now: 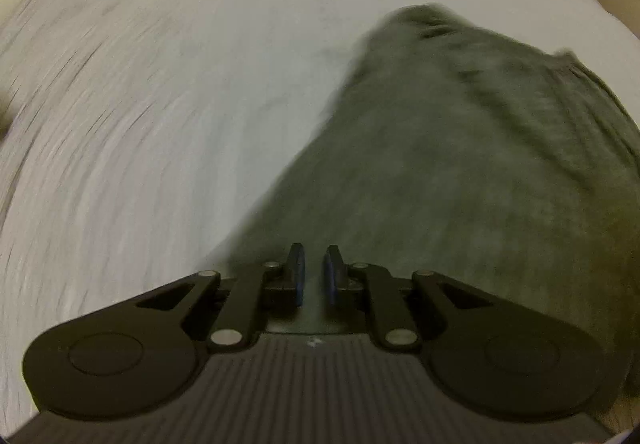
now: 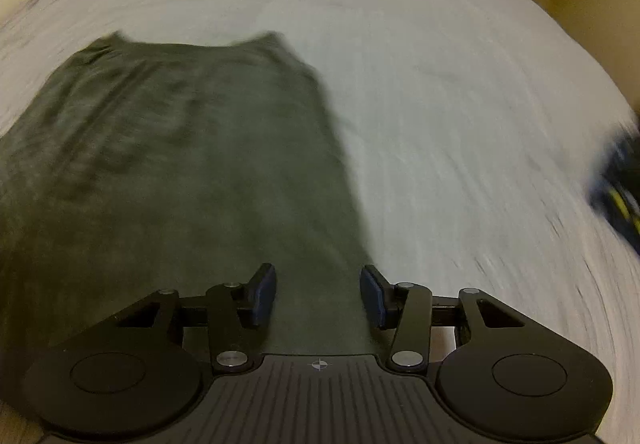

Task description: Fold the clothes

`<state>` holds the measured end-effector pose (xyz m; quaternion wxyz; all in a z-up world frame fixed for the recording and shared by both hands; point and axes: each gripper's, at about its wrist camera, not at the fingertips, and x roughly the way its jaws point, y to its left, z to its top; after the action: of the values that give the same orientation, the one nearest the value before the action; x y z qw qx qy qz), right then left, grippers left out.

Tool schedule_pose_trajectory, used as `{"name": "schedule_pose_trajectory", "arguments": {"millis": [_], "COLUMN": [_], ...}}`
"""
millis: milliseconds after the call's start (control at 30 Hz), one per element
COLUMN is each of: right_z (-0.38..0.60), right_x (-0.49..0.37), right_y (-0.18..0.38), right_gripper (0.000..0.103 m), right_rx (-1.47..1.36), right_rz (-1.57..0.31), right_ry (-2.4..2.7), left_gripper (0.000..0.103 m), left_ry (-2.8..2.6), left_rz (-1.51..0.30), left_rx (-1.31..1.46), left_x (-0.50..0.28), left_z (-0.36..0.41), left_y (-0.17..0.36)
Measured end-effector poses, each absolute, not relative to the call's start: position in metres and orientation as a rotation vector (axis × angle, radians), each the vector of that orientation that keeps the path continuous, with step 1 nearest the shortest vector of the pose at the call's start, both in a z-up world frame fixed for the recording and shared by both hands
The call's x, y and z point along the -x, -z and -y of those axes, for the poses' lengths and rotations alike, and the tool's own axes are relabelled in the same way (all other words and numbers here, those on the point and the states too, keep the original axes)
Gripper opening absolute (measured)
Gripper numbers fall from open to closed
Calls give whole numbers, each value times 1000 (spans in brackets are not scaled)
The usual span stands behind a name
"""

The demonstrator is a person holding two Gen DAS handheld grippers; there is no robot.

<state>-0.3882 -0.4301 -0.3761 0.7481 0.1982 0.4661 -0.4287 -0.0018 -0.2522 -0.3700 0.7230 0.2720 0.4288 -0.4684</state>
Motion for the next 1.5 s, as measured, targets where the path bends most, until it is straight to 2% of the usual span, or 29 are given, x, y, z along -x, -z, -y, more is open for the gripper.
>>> {"name": "schedule_pose_trajectory", "arguments": {"millis": [133, 300, 467, 533, 567, 767, 1067, 1167, 1267, 1500], "right_z": [407, 378, 372, 372, 368, 342, 274, 257, 228, 182], "right_x": [418, 400, 353, 355, 363, 405, 460, 470, 480, 491], "right_y": [349, 320, 359, 381, 387, 382, 368, 349, 321, 231], "right_gripper": [46, 47, 47, 46, 46, 47, 48, 49, 49, 49], "right_rx": [-507, -488, -472, -462, -467, -569, -656, -719, -762, -709], "right_rz": [-1013, -901, -941, -1014, -1028, -1003, -1026, -1072, -1082, -965], "right_ry": [1072, 1053, 1009, 1033, 1035, 1079, 1069, 1030, 980, 850], "left_gripper": [4, 13, 22, 21, 17, 18, 25, 26, 28, 39], "left_ry": [930, 1038, 1108, 1053, 1050, 1009, 859, 819, 839, 974], "left_rz": [-954, -886, -898, -952, -954, -943, -1143, -1223, -1223, -1087], "left_rx": [-569, -457, -497, -544, -538, -589, -555, -589, -582, -490], "left_x": [-3, -8, -2, -8, -10, 9, 76, 111, 150, 223], "left_z": [217, 229, 260, 251, 241, 180, 115, 102, 91, 65], "left_y": [340, 314, 342, 361, 364, 361, 347, 329, 297, 203]}}
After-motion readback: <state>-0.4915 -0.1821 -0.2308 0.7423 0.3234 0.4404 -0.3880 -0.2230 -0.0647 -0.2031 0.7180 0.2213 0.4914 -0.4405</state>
